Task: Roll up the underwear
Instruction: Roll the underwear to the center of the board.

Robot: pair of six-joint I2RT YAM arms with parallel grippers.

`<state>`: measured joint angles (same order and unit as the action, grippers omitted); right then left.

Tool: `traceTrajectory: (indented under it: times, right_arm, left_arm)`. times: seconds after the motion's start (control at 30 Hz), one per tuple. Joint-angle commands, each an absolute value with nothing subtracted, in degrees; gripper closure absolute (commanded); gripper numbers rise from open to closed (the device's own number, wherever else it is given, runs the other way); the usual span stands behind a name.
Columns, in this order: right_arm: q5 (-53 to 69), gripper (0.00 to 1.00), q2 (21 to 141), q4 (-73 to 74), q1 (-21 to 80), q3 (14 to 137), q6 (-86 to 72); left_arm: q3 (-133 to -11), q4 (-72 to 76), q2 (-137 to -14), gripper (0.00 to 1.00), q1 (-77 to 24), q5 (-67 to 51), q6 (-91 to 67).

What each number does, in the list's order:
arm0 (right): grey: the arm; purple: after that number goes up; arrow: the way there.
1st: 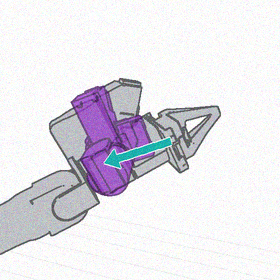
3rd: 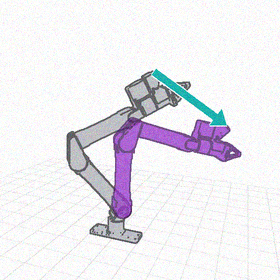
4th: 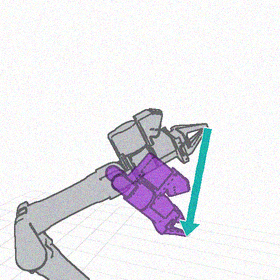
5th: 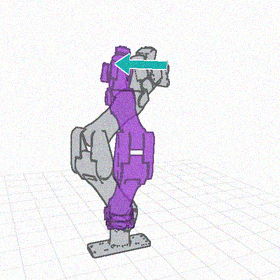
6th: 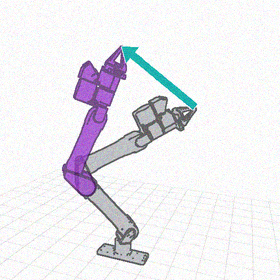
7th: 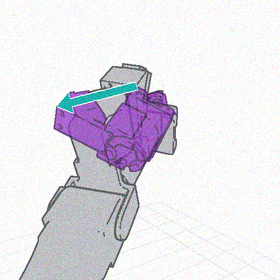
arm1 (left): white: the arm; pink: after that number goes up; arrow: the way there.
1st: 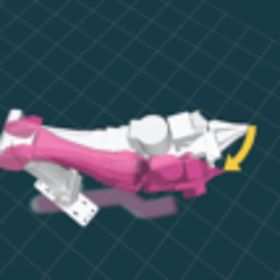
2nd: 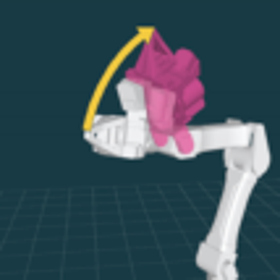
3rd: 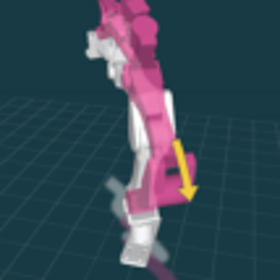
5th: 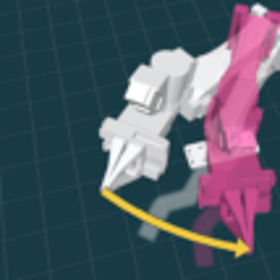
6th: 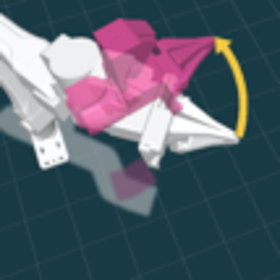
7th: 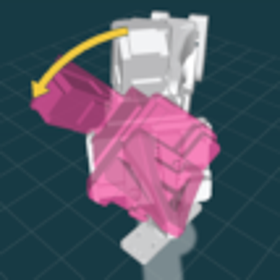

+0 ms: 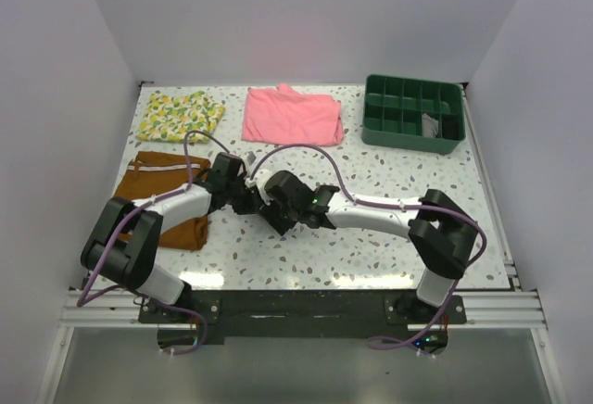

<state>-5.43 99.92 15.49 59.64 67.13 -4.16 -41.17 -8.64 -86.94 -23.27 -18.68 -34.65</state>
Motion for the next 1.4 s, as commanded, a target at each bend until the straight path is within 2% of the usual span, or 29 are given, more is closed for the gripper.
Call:
traceTrajectory:
  times: [0.0,0.6,0.7,0.73,0.83,0.9,0.93,0.97,1.03,1.07,1.13,1.17,1.27,1.37]
  right_arm:
    - [-7.91,0.48,101.42,13.36,60.12,69.79,-1.67]
    - [-11.34,0.5,105.99,11.34,61.0,68.47,-0.53]
    - [-11.34,0.57,106.26,10.29,61.08,67.94,-1.58]
    - [-11.25,0.65,106.17,10.02,61.0,67.68,-2.02]
    - [-10.81,0.79,106.08,9.84,61.0,67.06,-3.77]
    - [-10.81,0.89,105.3,8.89,60.82,66.1,-5.36]
    - [-9.51,0.9,104.94,8.35,60.82,64.88,-5.88]
    - [-8.19,0.93,104.16,8.09,60.12,64.25,-7.45]
    - [-3.64,0.94,103.19,6.07,58.98,61.46,-9.57]
    - [-2.3,0.94,102.66,5.11,57.58,60.48,-11.58]
    - [-0.19,0.94,100.82,2.3,55.91,57.24,-13.79]
    - [4.09,0.94,100.29,1.24,53.98,56.17,-16.06]
    - [12.26,0.94,98.44,-3.59,50.38,52.83,-19.85]
    - [17.91,0.94,98.61,-6.58,47.65,51.59,-22.66]
  left_arm:
    - [-42.1,-10.02,-87.8,1.0,-23.55,-18.46,-33.22]
    - [-42.1,-9.76,-88.42,1.0,-23.47,-18.98,-33.31]
    - [-42.28,-9.84,-88.51,1.0,-23.47,-19.07,-33.31]
    - [-42.28,-9.93,-88.59,1.0,-23.47,-19.07,-33.31]
    - [-42.36,-9.93,-88.42,0.97,-23.47,-18.9,-33.31]
    - [-42.36,-10.02,-87.63,0.9,-23.47,-18.55,-33.31]
    - [-42.36,-10.19,-87.37,0.86,-23.47,-18.11,-33.48]
    - [-42.36,-10.28,-86.93,0.78,-23.38,-17.67,-33.57]
    - [-42.54,-10.89,-85.52,0.67,-23.38,-16.27,-33.75]
    - [-42.8,-11.16,-85.08,0.54,-23.2,-15.56,-33.84]
    - [-42.98,-11.86,-83.33,0.43,-22.94,-14.07,-34.01]
    - [-42.89,-11.78,-81.75,0.32,-22.42,-13.71,-34.27]
    - [-42.1,-10.9,-78.5,0.1,-22.06,-13.01,-34.98]
    - [-41.84,-10.37,-76.39,0.08,-21.97,-13.27,-35.24]
